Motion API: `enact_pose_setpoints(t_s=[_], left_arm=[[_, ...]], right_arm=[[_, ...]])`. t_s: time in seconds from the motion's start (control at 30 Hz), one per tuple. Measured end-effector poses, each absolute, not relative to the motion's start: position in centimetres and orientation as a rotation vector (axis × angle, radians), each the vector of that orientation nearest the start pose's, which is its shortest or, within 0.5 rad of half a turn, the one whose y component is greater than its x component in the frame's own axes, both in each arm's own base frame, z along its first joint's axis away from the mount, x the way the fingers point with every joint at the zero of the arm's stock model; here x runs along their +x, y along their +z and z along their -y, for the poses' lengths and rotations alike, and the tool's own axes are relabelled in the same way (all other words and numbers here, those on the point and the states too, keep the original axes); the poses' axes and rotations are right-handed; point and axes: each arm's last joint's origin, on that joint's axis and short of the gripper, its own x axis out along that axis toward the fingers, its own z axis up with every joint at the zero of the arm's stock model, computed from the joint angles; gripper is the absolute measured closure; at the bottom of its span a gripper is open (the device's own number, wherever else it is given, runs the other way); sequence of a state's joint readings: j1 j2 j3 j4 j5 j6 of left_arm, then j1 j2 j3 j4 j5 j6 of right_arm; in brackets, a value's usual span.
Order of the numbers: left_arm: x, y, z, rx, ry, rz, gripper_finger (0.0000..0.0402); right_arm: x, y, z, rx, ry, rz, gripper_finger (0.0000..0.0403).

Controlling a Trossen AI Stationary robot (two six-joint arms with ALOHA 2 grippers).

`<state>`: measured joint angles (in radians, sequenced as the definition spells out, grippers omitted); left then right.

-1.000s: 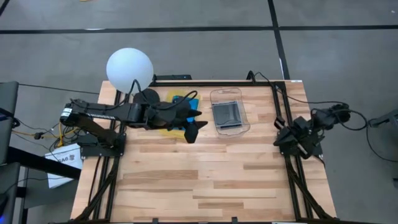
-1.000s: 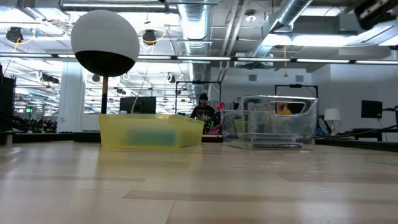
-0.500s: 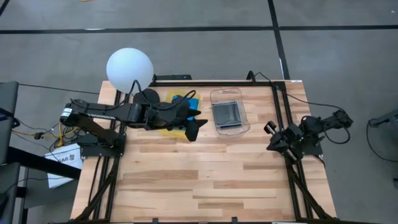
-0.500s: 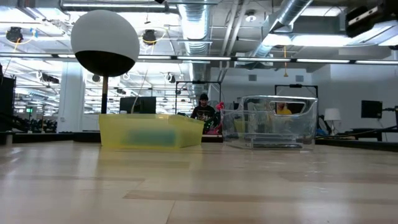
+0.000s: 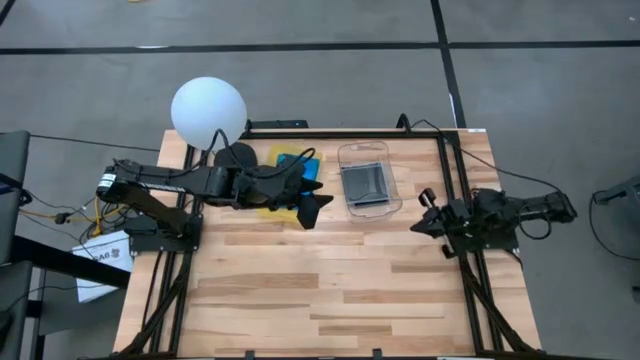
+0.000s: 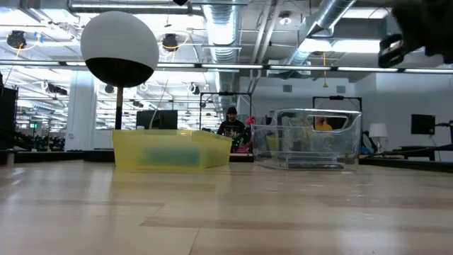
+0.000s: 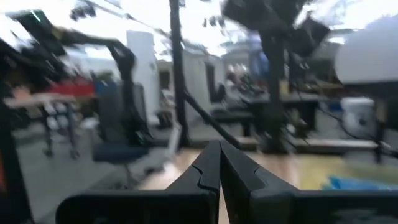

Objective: Pick & place jewel cases by type
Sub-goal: Return to Home Position

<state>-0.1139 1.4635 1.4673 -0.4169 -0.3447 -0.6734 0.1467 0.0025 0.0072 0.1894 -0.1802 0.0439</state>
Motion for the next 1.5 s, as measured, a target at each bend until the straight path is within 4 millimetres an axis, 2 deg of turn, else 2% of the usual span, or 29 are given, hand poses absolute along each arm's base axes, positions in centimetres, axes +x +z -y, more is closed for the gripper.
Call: enact_pose_setpoints(t_s=[0.23, 0.53, 0.63, 0.73, 0.9, 1.17, 1.33, 1.5], left_arm=[[32.3, 38.9, 2.7, -0.670, 0.367, -0.287, 0.0150], [32.3, 38.8, 3.2, -0.688, 0.267, -0.342, 0.0150], [32.5, 38.1, 3.6, -0.659, 0.259, -0.370, 0.0150], [33.0, 36.2, 4.3, -0.621, 0.234, -0.353, 0.0150], [33.6, 32.8, 5.1, -0.568, 0.085, -0.231, 0.0150], [32.4, 27.2, 5.7, -0.510, -0.183, -0.193, 0.0150], [30.6, 23.9, 5.2, -0.496, -0.318, -0.251, 0.0150], [27.0, 21.8, 4.5, -0.492, -0.415, -0.297, 0.0150]], right_arm=[[9.6, 17.0, -1.3, -0.004, 0.263, 0.051, 0.0403], [9.6, 16.9, -1.2, -0.054, 0.248, 0.037, 0.0403], [9.6, 16.9, -1.2, -0.054, 0.248, 0.037, 0.0403], [9.6, 17.0, -1.2, -0.054, 0.250, 0.040, 0.0403], [9.6, 17.0, -1.3, -0.054, 0.253, 0.044, 0.0403], [9.6, 17.0, -1.3, -0.054, 0.253, 0.043, 0.0403], [9.6, 17.0, -1.3, -0.054, 0.253, 0.043, 0.0403], [9.6, 17.0, -1.3, -0.054, 0.253, 0.043, 0.0403]])
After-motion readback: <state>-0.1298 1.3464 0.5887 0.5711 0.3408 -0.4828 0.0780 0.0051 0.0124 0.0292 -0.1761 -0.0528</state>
